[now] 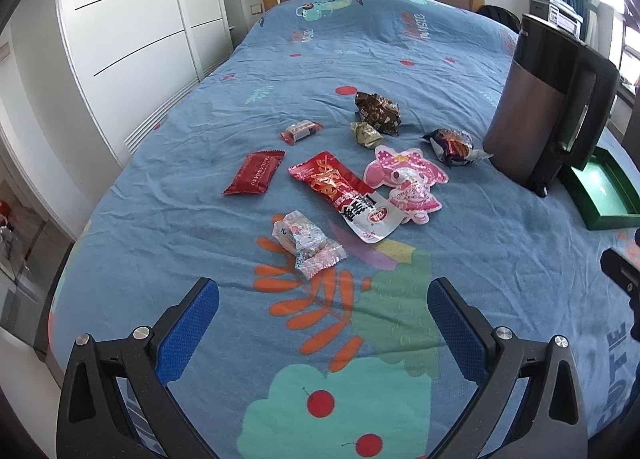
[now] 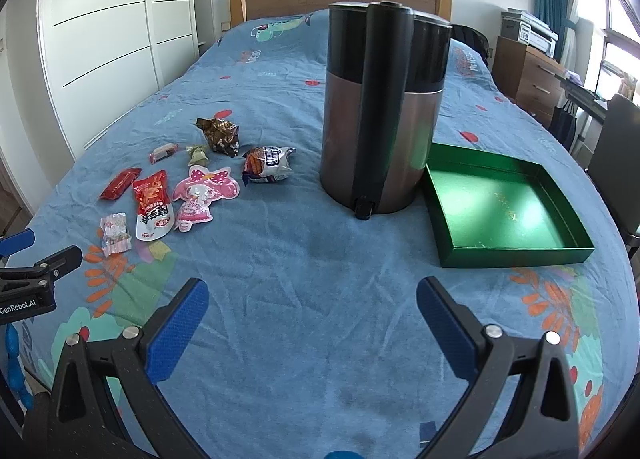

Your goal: Organize snacks

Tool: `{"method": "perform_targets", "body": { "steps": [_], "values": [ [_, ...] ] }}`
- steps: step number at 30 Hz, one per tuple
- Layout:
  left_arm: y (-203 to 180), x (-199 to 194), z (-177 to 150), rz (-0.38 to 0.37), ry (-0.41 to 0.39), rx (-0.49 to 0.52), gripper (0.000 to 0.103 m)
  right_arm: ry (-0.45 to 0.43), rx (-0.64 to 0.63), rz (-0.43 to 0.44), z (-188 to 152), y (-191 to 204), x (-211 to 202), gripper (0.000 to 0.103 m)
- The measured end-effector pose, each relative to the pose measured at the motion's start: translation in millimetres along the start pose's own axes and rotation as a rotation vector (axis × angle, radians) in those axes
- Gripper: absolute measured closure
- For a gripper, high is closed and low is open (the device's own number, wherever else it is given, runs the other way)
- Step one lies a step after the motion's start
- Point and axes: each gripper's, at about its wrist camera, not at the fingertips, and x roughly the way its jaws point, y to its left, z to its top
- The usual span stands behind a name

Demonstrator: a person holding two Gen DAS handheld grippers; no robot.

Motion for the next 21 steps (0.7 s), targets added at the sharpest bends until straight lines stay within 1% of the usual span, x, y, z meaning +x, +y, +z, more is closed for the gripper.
{"method": "perform_targets", "body": {
  "steps": [3, 6, 8, 11, 16, 19, 21],
  "values": [
    [12.7, 8.3, -2.1, 0.000, 0.043, -0.010, 0.001, 0.014, 0.005, 0.030, 1.8, 5.6, 6.7, 0.000],
    [31.9, 21.8, -4.9, -0.016, 0.124, -0.031, 0.001, 0.039, 0.002, 0.070, 3.4, 17.4, 18.4, 0.000],
    [49.3, 29.8, -6.1, -0.032, 0.164, -0.079, 0.001, 0.055, -0.006, 0.095, 5.5, 27.2, 28.0, 0.000],
    [65.3, 36.2, -3.4, -0.038, 0.175, -0.128, 0.001, 0.070, -0.012, 0.135, 11.5, 43.4, 42.9, 0.000],
    [64.7, 54.5, 5.8, -0.077, 0.205, -0.132, 0.001, 0.096, -0.004, 0.191, 27.1, 69.2, 72.1, 0.000],
    [63.8, 73.2, 13.0, -0.138, 0.248, -0.196, 0.009, 0.120, 0.024, 0.234, 38.6, 83.3, 92.8, 0.000],
    [65.4, 87.5, 18.8, -0.181, 0.269, -0.257, 0.013, 0.136, 0.025, 0.253, 44.2, 93.1, 106.0, 0.000]
  ]
}}
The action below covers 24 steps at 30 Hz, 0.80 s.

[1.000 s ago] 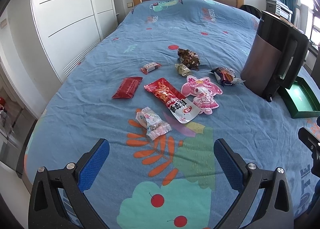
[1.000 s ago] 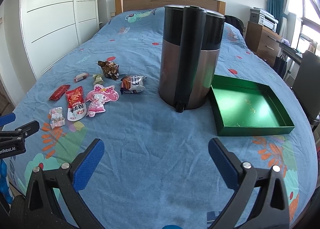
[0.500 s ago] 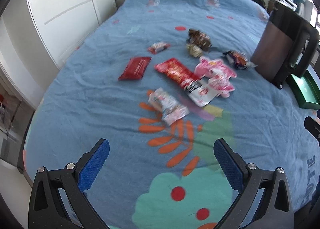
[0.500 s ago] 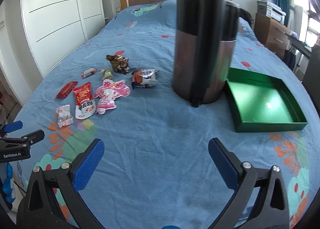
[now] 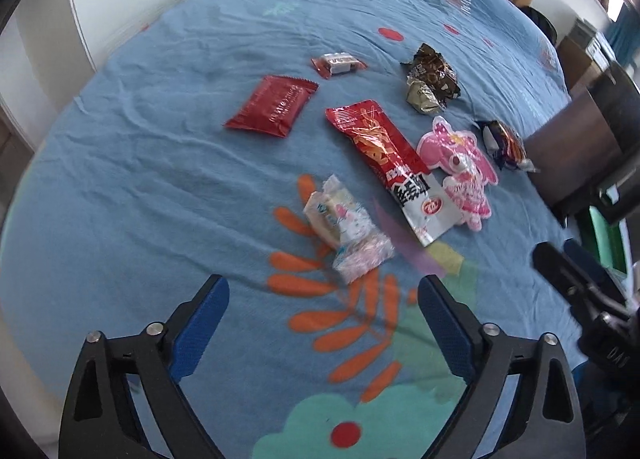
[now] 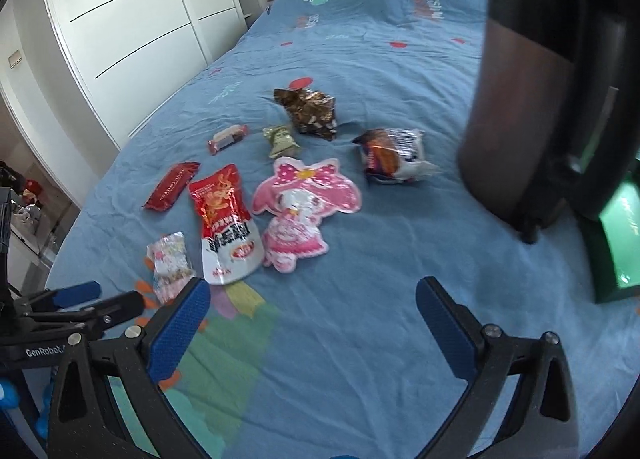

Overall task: Organize snacks
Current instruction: 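Grasp the clear candy packet with left tool while right tool grasps pink My Melody bag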

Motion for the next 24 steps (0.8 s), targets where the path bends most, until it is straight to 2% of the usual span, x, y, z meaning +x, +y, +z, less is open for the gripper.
{"method": "perform_targets", "body": {
  "steps": [3, 5, 9, 13, 17, 22, 24],
  "values": [
    [9.8, 14.3, 9.8, -0.077, 0.034, -0.102, 0.020, 0.043, 0.043, 0.058, 8.5, 0.4, 22.7, 0.000],
    [19.7, 26.3, 14.4, -0.140, 0.058, -0.180, 0.020, 0.070, 0.071, 0.087, 12.0, -2.0, 38.5, 0.000],
    [33.6, 44.3, 17.6, -0.236, 0.080, -0.282, 0.021, 0.116, 0.124, 0.119, 14.8, -10.0, 64.4, 0.000],
    [36.9, 58.1, 22.4, -0.311, 0.106, -0.341, 0.021, 0.137, 0.164, 0.143, 17.4, -15.5, 84.4, 0.000],
    [39.8, 73.6, 26.5, -0.318, 0.151, -0.379, 0.020, 0.130, 0.158, 0.159, 21.8, -13.8, 95.8, 0.000],
    [40.3, 77.5, 28.8, -0.316, 0.164, -0.399, 0.021, 0.122, 0.162, 0.169, 26.1, -13.0, 105.7, 0.000],
    [40.0, 77.1, 30.6, -0.291, 0.168, -0.395, 0.031, 0.115, 0.165, 0.169, 28.9, -13.0, 108.1, 0.000]
  ]
}}
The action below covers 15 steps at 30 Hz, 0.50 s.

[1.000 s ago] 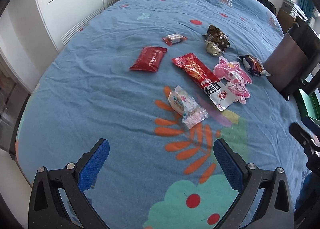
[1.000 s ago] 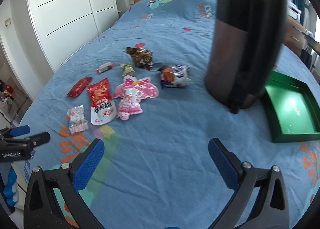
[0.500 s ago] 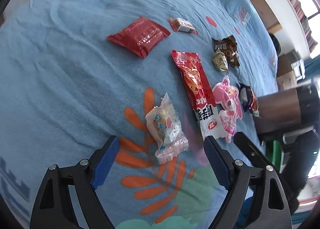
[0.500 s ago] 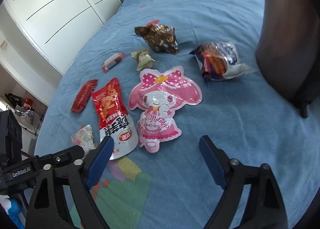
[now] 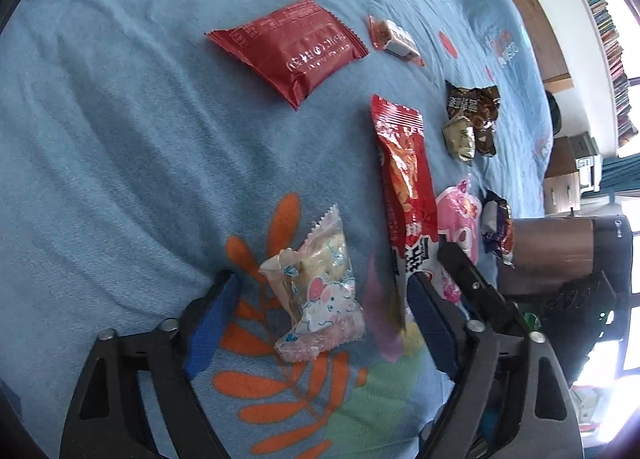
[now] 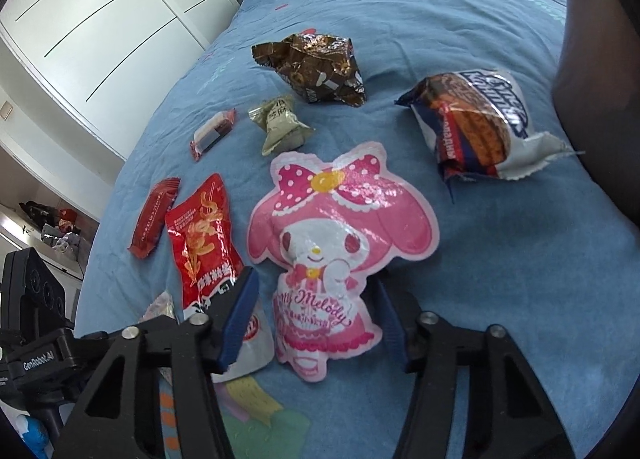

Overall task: Organize snacks
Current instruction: 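Grasp the clear candy packet with left tool while right tool grasps pink My Melody bag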

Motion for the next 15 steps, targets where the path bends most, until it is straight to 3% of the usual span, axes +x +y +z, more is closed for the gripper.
{"method": "perform_targets", "body": {
  "steps": [2, 5, 9, 15],
  "values": [
    [0.5, 1.0, 1.1, 0.023, -0.001, 0.001, 0.044, -0.003, 0.002, -0.009, 2.5, -1.5, 1.1, 0.000],
    [10.0, -3.2, 3.6, 0.074, -0.003, -0.026, 0.078, -0.010, -0.010, -0.011, 3.8, -1.4, -0.6, 0.000],
    [12.6, -5.8, 0.9, 0.083, -0.012, -0.023, 0.082, -0.017, -0.056, -0.009, 3.3, 8.2, -3.8, 0.000],
    [-4.6, -14.4, -11.8, 0.170, -0.080, 0.093, 0.082, -0.024, -0.132, -0.015, -0.7, 21.2, -11.6, 0.014]
  ]
}}
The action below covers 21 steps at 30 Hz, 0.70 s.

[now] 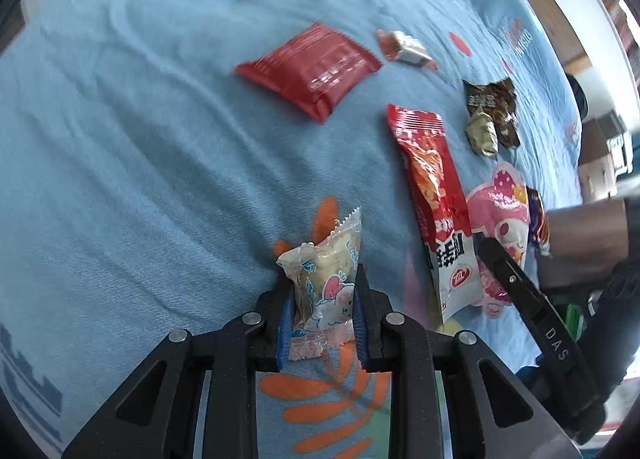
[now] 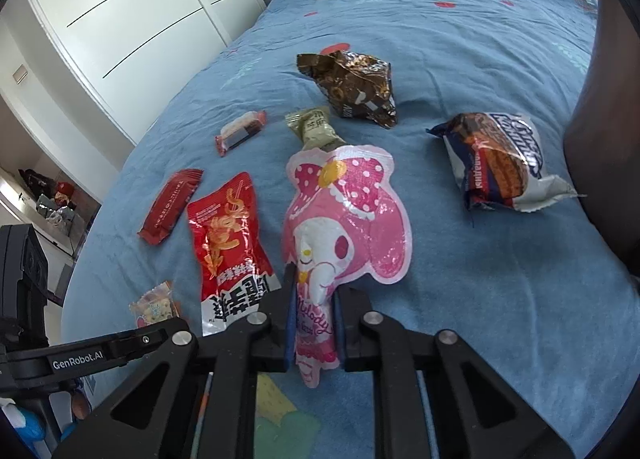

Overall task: Organize snacks
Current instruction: 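Grasp the clear candy packet with left tool while right tool grasps pink My Melody bag, then carry the clear packet with left tool while right tool carries pink bag to green tray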

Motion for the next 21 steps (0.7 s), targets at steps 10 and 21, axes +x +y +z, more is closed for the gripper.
{"method": "perform_targets", "body": {
  "steps": [10, 21],
  "values": [
    [-4.9, -24.9, -10.5, 0.051, -0.073, 0.032, 0.082, -0.028, -0.011, 0.001, -2.1, 1.7, -28.2, 0.018],
    [-24.3, -72.3, -43.8, 0.098, -0.121, 0.093, 0.082, -0.062, -0.042, -0.012, -35.1, 8.0, -100.3, 0.018]
  ]
}}
